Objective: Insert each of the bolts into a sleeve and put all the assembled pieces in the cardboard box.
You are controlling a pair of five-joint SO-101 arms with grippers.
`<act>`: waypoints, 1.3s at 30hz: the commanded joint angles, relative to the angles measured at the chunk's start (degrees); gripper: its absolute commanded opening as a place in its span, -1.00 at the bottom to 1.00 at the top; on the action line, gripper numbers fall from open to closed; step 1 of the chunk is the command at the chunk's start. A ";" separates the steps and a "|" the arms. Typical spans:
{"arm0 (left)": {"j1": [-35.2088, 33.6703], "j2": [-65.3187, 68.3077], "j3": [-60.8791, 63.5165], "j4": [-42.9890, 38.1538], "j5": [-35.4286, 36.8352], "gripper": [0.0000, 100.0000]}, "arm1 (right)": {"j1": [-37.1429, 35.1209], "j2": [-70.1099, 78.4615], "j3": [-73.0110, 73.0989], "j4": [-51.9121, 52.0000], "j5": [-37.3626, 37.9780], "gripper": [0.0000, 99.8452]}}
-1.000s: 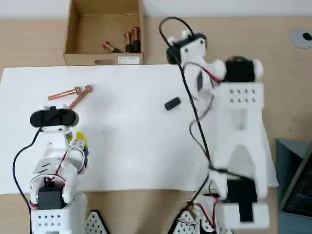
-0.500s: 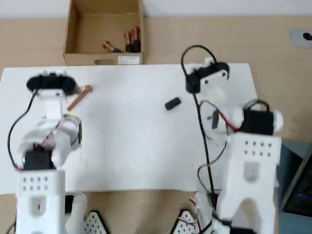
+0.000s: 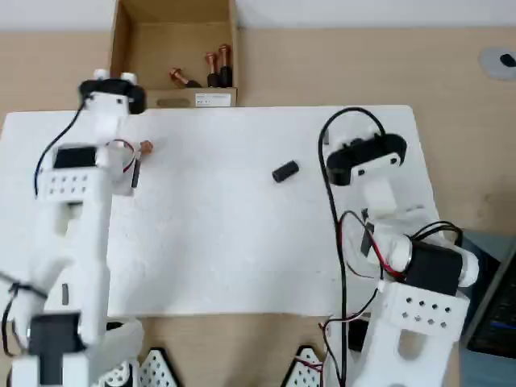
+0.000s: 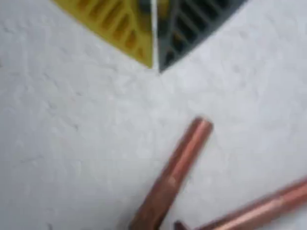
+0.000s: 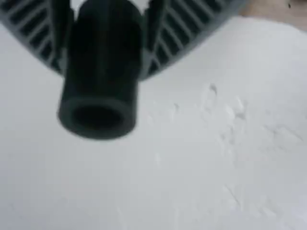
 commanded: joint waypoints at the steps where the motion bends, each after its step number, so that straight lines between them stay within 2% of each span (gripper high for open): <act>1: -0.26 5.93 -9.76 2.37 -4.75 -1.00 | 2.07 -1.10 1.10 -2.64 0.79 -0.98; 4: -0.18 12.18 -16.18 6.33 -7.74 -1.00 | 2.95 -1.10 1.54 -3.34 0.79 -0.98; 11: -0.44 28.53 -34.55 17.23 -9.49 -0.99 | 2.95 -1.10 1.54 -3.43 0.79 -0.98; 15: -0.53 36.88 -44.75 20.13 -10.02 -0.88 | 2.95 -1.10 1.54 -3.52 0.79 -0.98; 23: -0.18 49.01 -62.68 25.76 -11.69 -0.86 | 2.77 -0.84 1.63 -4.31 0.79 -0.98; 29: -0.44 56.22 -71.65 29.89 -13.71 -0.86 | 2.77 -0.84 1.63 -4.31 0.79 -0.98; 39: -0.18 64.66 -78.51 29.45 -13.71 -0.86 | 2.68 -0.84 1.63 -4.31 0.79 -0.98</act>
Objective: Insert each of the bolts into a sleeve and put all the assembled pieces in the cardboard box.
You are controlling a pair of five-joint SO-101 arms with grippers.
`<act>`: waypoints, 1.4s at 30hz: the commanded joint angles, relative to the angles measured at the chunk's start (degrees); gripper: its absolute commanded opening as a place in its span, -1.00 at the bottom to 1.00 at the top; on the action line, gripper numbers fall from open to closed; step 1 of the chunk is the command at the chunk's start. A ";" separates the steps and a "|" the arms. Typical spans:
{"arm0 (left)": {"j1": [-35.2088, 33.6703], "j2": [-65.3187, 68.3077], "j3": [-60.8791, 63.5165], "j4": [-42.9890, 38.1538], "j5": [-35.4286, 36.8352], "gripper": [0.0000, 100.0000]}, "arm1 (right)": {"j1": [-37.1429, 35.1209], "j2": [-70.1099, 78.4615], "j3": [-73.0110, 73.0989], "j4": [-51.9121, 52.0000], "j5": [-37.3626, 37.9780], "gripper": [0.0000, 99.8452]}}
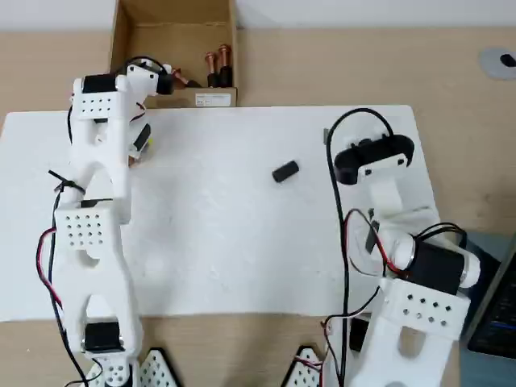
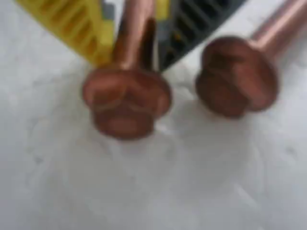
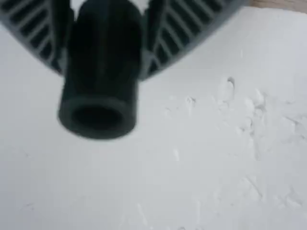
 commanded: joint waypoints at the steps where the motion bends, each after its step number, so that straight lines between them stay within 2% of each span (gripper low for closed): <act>1: -0.18 1.27 -4.40 -0.09 -0.35 -0.86 | 0.57 -0.84 0.04 -1.32 0.35 -0.98; 9: -0.44 6.55 -7.74 0.35 -0.18 -0.87 | 0.48 -0.84 0.13 -1.32 0.35 -0.98; 13: -0.18 7.34 -7.12 0.62 -0.18 -0.99 | 0.48 -0.84 0.13 -1.32 0.35 -0.98; 25: -0.26 3.74 -11.43 9.41 2.37 -0.99 | 0.40 -1.19 -0.48 -0.88 0.35 -0.98; 33: 4.75 -12.70 -6.77 9.49 13.71 -0.99 | 0.40 -1.19 -4.70 1.93 -0.09 -0.98; 37: 8.09 -22.90 2.46 9.49 20.31 -0.99 | 0.84 -1.19 -4.79 2.02 -0.09 -0.98; 42: 11.52 -37.14 18.37 9.49 21.36 -0.99 | 0.92 -3.03 -4.79 2.02 -0.18 -0.98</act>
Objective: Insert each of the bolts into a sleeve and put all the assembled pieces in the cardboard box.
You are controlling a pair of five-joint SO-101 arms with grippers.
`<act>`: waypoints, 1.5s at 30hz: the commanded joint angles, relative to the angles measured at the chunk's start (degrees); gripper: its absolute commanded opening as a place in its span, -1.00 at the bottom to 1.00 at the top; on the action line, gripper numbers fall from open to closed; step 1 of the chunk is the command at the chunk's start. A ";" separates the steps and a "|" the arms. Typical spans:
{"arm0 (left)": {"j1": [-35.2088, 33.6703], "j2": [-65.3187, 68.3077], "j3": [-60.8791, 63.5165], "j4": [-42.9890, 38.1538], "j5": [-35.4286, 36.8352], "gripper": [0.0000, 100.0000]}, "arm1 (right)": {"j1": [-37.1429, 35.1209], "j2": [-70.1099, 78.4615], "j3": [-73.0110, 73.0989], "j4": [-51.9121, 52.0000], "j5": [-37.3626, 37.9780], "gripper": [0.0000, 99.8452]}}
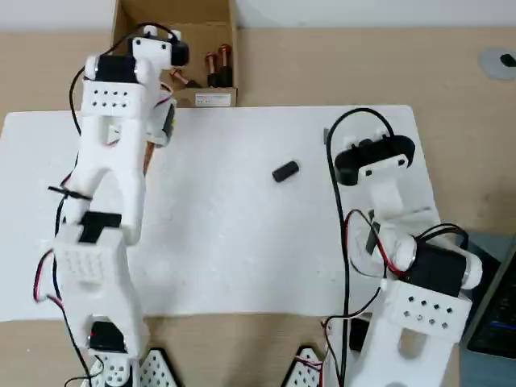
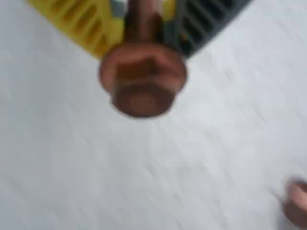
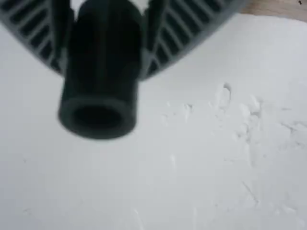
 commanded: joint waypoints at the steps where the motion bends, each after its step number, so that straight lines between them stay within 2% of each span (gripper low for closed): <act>1: 2.64 -13.93 10.46 0.62 0.97 -0.99 | 0.92 -4.26 -3.47 0.18 -0.18 -0.98; 4: 3.52 -21.58 18.81 0.09 1.49 -0.99 | 0.66 -10.24 -3.30 -0.97 -2.55 -0.98; 11: 2.99 -37.93 37.27 -8.88 3.78 -0.99 | 0.48 -23.69 7.25 -8.53 -11.87 -0.98; 18: 3.34 -59.74 63.12 -23.03 4.57 -0.99 | 0.48 -32.75 18.59 -14.07 -13.10 -0.98; 23: 2.99 -74.86 77.54 -32.18 11.69 -0.99 | 0.04 -36.88 24.84 -18.99 -13.45 -0.98; 26: 3.34 -81.19 83.87 -35.60 14.51 -0.99 | -3.56 -38.81 27.82 -20.22 -16.97 -0.98; 33: 3.43 -93.49 95.74 -44.75 21.98 -0.99 | -18.59 -43.82 34.68 -24.97 -25.32 -0.98; 41: 3.60 -110.29 111.03 -56.18 23.21 -0.99 | -33.19 -51.12 43.03 -31.82 -26.55 -0.98; 45: 5.63 -120.22 116.84 -57.76 26.55 -0.99 | -38.29 -52.35 46.02 -34.20 -26.55 -0.98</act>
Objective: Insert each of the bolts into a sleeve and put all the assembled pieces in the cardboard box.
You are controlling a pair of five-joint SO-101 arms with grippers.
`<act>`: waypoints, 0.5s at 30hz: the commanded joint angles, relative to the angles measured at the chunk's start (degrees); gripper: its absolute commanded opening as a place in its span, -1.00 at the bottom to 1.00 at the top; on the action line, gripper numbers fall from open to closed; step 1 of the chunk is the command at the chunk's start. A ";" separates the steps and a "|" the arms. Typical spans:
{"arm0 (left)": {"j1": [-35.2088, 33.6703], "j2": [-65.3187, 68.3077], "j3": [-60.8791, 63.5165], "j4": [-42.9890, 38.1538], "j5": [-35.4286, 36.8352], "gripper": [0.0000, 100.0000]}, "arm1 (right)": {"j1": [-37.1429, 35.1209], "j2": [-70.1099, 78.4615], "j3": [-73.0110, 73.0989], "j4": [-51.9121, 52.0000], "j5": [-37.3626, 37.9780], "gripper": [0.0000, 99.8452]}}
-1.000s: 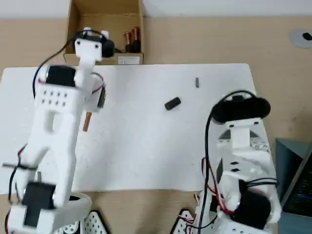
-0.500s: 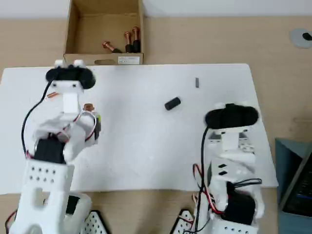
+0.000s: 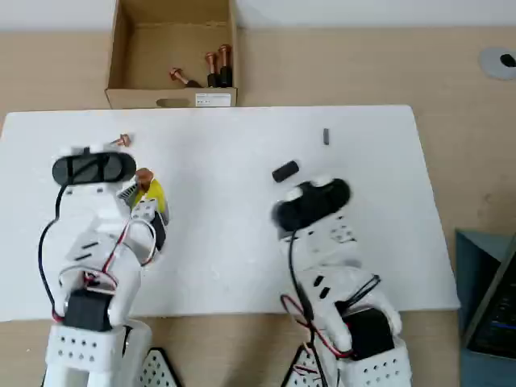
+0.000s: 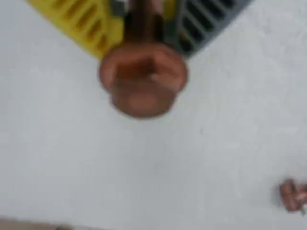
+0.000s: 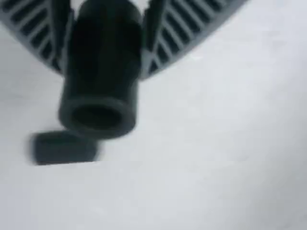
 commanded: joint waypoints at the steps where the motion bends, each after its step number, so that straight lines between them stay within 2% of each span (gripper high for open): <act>1: 2.73 -9.10 2.73 -2.02 3.34 -0.99 | -4.09 -6.73 1.71 -3.60 -1.05 -0.98; 5: 7.65 -17.98 5.54 -2.02 7.74 -0.99 | -7.78 -6.73 3.65 -5.63 -3.43 -0.98; 15: 13.98 -17.10 -2.90 -2.02 17.14 -0.99 | -16.31 -6.73 5.32 -6.07 -6.15 -0.98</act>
